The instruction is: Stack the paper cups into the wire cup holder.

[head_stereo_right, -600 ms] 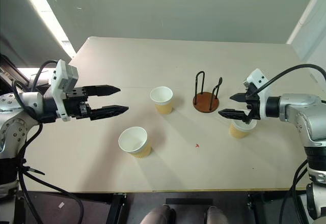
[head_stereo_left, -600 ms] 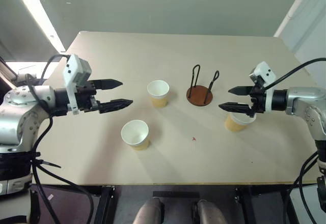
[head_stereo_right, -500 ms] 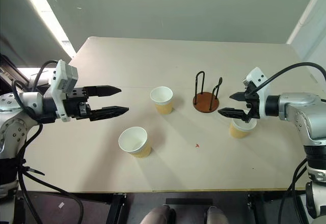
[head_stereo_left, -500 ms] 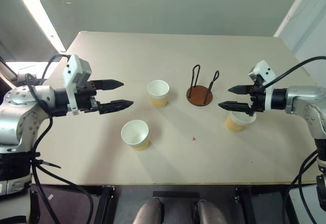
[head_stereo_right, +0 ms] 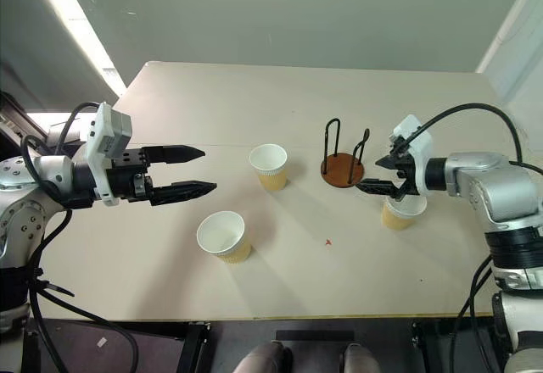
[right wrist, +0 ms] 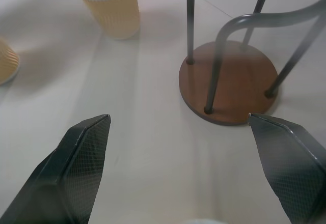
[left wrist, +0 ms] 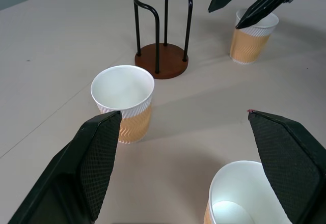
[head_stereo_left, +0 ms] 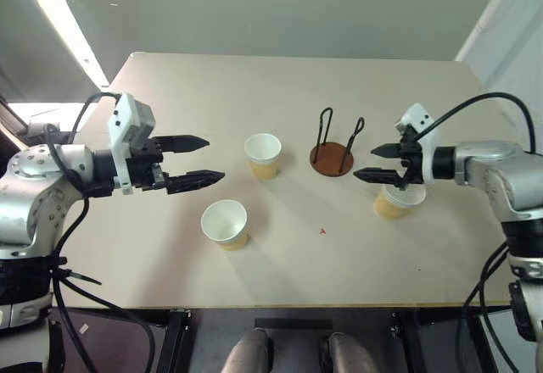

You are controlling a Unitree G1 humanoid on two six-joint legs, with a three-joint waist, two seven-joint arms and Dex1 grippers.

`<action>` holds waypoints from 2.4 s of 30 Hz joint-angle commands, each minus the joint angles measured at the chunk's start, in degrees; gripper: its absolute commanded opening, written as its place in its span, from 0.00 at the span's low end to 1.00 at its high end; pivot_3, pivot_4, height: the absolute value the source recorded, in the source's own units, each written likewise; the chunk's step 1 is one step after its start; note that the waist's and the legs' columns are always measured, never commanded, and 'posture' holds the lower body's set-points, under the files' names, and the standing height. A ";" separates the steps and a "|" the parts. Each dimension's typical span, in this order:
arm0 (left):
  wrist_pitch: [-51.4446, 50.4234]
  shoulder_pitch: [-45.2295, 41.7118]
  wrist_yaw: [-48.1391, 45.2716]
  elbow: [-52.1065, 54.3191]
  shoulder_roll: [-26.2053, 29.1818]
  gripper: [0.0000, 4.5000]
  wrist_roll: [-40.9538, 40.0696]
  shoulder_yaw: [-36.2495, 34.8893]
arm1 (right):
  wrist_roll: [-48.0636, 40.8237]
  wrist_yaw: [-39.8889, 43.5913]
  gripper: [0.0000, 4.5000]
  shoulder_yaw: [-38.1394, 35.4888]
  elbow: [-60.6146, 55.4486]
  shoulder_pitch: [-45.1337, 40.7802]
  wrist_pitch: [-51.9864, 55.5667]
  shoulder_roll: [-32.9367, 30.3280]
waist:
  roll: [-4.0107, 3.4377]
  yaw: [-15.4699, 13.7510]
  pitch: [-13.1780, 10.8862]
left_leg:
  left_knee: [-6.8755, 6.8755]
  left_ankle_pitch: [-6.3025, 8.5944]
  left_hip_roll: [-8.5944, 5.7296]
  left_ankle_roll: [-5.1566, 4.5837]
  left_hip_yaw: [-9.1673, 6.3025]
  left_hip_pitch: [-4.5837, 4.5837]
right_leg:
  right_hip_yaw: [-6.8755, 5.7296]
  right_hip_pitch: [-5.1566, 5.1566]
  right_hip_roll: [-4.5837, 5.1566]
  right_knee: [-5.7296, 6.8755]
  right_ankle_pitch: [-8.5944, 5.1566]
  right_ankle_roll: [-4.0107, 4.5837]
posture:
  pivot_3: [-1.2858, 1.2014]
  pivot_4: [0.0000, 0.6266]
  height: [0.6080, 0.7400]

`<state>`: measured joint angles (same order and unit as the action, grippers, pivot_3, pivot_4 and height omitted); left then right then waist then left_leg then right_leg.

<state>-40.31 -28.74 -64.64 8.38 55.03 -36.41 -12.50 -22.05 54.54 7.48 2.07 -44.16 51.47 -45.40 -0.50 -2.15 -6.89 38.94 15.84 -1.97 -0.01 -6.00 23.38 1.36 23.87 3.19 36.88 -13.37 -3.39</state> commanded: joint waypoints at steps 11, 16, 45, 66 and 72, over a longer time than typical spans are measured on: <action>-0.63 -0.68 0.23 2.05 0.94 0.95 -1.30 -1.11 | 9.40 -2.59 0.99 2.12 13.63 -8.16 -10.12 6.21 | 0.00 -0.06 0.00 | 0.00 0.00 0.00 0.00 0.00 0.04 | 0.01 0.04 -0.01 0.04 0.00 0.00 | 0.52 0.24 1.00; -1.07 -0.37 0.51 2.44 1.03 0.95 -1.49 -1.39 | 11.06 -4.12 0.99 1.33 18.15 -11.42 -12.16 8.80 | -0.01 0.02 0.00 | -0.07 0.01 0.01 0.02 0.00 0.03 | 0.01 0.09 -0.02 0.07 0.00 0.01 | 0.52 0.24 1.00; -0.92 -0.53 -0.01 2.23 1.04 0.95 -0.99 0.38 | 9.40 -4.01 0.01 0.10 11.35 -10.31 -7.58 12.09 | -0.01 0.03 -0.01 | -0.15 0.02 0.04 0.04 0.00 0.09 | 0.00 0.10 -0.04 0.03 -0.01 0.02 | 0.52 0.24 1.00; -3.33 -6.91 -14.67 7.08 4.73 0.95 -4.85 9.97 | -1.80 15.69 0.01 5.02 -25.74 3.48 -3.12 -7.12 | 0.01 0.48 -0.02 | -0.08 0.00 0.08 0.07 0.09 -0.06 | 0.11 0.05 -0.04 -0.03 -0.01 0.02 | 0.52 0.24 1.00; -3.57 -7.58 -14.61 7.29 4.79 0.95 -4.95 10.43 | 0.91 15.13 0.01 8.72 -24.79 4.88 -6.26 -6.56 | 0.01 0.54 -0.02 | -0.08 -0.01 0.08 0.06 0.11 -0.06 | 0.12 0.05 -0.03 -0.02 -0.01 0.02 | 0.52 0.24 1.00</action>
<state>-43.81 -35.02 -78.74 14.01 59.09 -40.84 -1.48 -22.02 69.82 16.32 -21.73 -39.11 46.60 -51.99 -0.49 -1.61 -6.91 38.86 15.83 -1.89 0.05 -5.89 23.32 1.49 23.93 3.16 36.86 -13.39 -3.37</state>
